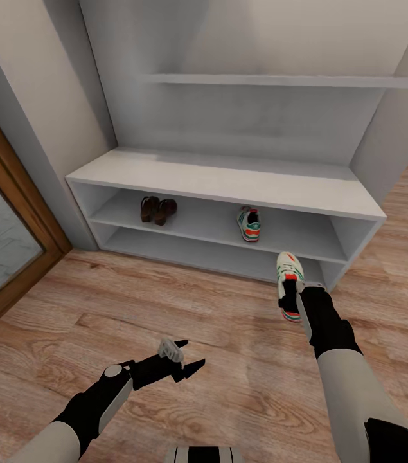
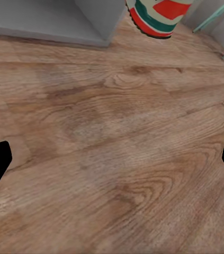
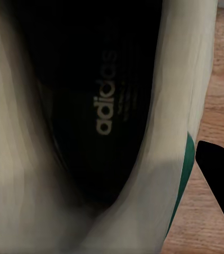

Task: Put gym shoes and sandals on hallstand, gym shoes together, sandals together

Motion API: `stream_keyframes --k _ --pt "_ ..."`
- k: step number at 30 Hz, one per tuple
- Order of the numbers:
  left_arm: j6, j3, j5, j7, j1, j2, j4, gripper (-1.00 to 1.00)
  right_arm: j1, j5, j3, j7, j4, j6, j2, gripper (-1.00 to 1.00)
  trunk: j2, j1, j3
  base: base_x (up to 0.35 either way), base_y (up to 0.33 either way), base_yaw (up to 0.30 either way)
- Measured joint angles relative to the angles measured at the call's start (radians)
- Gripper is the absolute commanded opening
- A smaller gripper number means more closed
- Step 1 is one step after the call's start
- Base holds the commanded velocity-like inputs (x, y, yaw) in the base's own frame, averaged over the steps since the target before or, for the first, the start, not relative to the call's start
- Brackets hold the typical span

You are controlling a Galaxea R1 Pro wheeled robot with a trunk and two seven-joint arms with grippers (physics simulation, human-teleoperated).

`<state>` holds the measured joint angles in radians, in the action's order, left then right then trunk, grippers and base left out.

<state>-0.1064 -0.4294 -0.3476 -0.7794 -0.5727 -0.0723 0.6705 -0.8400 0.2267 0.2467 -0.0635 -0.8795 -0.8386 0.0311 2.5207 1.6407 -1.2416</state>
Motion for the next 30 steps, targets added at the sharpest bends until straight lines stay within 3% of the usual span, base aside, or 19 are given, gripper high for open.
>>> stream_keyframes --k 7,30 --pt "0.001 0.0 -0.001 0.001 0.0 0.0 0.0 1.0 0.0 -0.004 -0.001 0.002 0.001 0.0 0.0 -1.0 0.0 0.0 0.0 0.175 0.002 0.0" --pt "0.002 -0.002 0.0 0.003 0.0 0.002 -0.001 1.0 0.0 -0.007 -0.002 0.002 0.002 0.0 0.0 -1.0 0.0 -0.001 0.0 0.338 0.014 0.0"
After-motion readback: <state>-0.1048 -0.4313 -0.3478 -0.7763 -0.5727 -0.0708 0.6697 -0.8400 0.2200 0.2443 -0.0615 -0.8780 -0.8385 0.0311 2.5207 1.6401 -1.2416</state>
